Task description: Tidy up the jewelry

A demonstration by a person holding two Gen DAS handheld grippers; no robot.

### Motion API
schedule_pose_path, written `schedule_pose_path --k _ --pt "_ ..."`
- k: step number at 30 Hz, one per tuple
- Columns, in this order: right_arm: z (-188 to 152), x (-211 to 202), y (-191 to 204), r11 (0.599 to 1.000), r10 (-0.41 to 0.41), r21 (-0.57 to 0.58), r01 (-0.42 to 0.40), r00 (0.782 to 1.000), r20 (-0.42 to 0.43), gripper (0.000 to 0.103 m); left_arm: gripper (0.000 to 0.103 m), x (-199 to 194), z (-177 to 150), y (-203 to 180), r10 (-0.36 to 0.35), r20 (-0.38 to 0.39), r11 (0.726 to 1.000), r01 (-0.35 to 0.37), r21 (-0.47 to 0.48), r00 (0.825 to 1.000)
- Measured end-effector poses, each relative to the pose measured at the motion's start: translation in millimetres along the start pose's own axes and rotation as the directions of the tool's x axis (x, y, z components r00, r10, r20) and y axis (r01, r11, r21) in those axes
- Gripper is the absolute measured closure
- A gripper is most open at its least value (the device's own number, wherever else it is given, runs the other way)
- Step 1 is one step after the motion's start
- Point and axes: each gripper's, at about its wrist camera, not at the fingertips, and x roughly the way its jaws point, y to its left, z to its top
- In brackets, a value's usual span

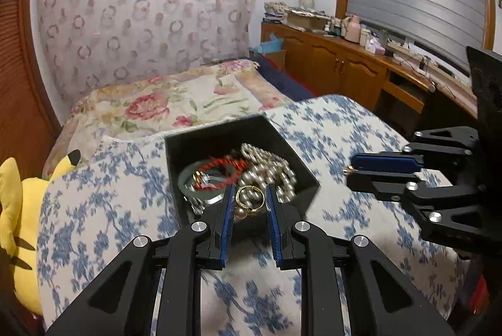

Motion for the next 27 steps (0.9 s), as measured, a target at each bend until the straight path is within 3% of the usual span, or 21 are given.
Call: schedule_pose_path --k 16,18,19,22,27 --pt "44.0 84.0 -39.0 0.999 0.028 0.039 -0.027 0.998 -0.047 0.085 0.083 55.5 33.3 45.4 0.037 -0.037 0.997 -0.039 -0.063 0.999" --pt "45.3 89.0 -40.9 0.998 0.031 0.048 -0.029 0.998 -0.052 0.085 0.073 56.5 32.4 48.4 0.040 -0.038 0.997 -0.042 -0.071 0.998" --pt "45.6 90.4 -41.8 0.998 0.030 0.050 -0.027 0.998 -0.054 0.085 0.062 55.7 31.8 49.8 0.042 -0.034 0.996 -0.044 -0.077 0.999" --pt "46.0 90.3 -42.0 0.998 0.016 0.053 -0.013 0.999 -0.046 0.076 0.054 49.6 28.4 52.3 0.041 -0.023 0.995 -0.043 -0.090 0.999" --pt "42.7 75.8 -39.5 0.998 -0.003 0.064 0.004 1.000 -0.022 0.065 0.027 31.4 18.1 52.6 0.085 0.001 0.990 -0.085 -0.109 0.996"
